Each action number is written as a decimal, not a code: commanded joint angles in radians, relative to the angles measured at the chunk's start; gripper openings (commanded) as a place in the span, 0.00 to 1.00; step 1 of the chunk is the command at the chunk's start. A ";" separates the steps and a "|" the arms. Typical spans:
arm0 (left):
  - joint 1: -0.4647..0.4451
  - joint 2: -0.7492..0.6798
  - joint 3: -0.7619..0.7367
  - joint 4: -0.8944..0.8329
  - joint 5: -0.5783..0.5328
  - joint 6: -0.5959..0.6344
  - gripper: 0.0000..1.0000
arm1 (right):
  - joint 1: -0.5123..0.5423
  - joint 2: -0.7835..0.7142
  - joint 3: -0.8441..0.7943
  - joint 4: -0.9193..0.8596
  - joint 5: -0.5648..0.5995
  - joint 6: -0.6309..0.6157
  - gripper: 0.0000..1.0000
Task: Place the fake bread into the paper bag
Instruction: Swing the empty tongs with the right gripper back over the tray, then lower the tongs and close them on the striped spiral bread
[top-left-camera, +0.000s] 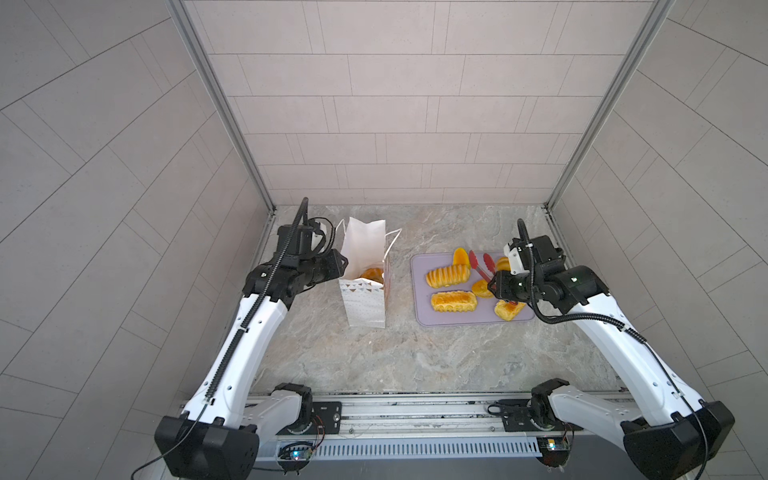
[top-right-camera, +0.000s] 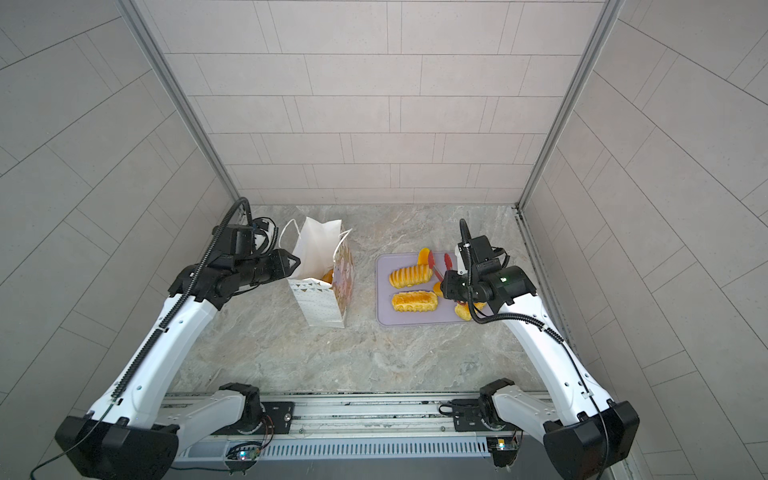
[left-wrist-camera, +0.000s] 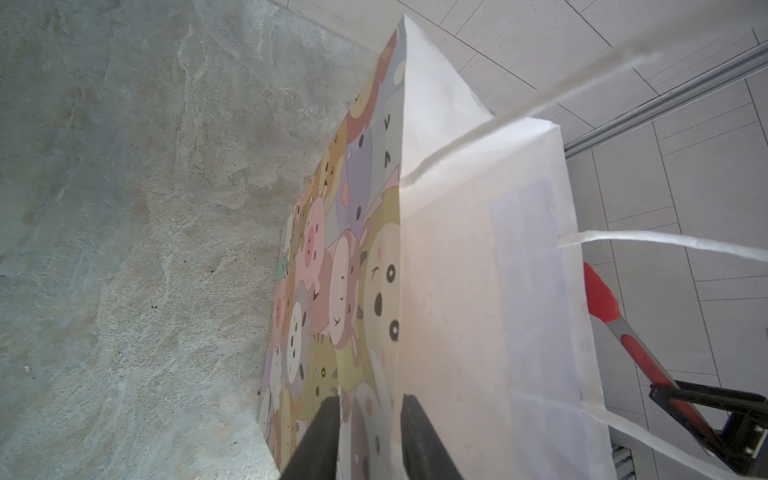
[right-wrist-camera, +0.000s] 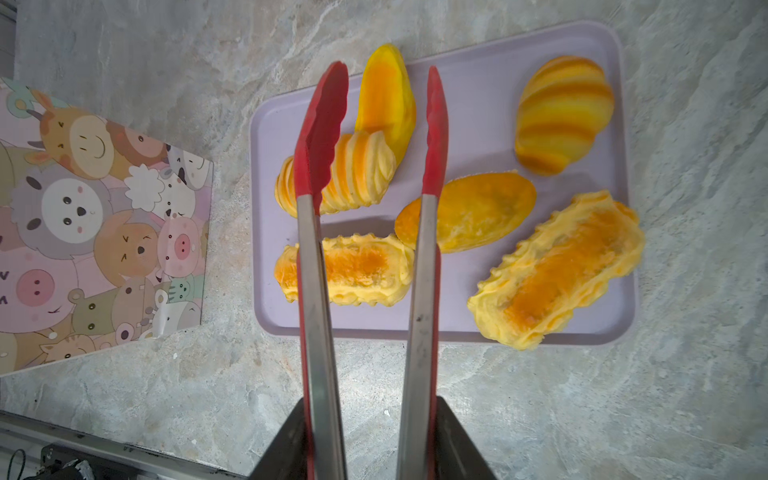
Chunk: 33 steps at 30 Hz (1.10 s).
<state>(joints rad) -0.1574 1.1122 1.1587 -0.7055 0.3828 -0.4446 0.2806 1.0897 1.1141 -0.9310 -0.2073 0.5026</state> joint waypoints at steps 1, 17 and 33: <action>0.007 0.003 0.007 0.019 0.008 0.009 0.31 | -0.003 -0.019 -0.018 0.079 -0.029 0.027 0.44; 0.006 0.002 -0.002 0.021 0.007 0.009 0.31 | -0.004 0.032 -0.118 0.191 -0.078 0.060 0.50; 0.008 0.003 -0.007 0.021 0.003 0.010 0.31 | -0.005 0.082 -0.161 0.264 -0.115 0.089 0.50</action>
<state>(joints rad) -0.1570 1.1168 1.1587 -0.7025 0.3847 -0.4446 0.2802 1.1728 0.9524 -0.7025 -0.3141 0.5758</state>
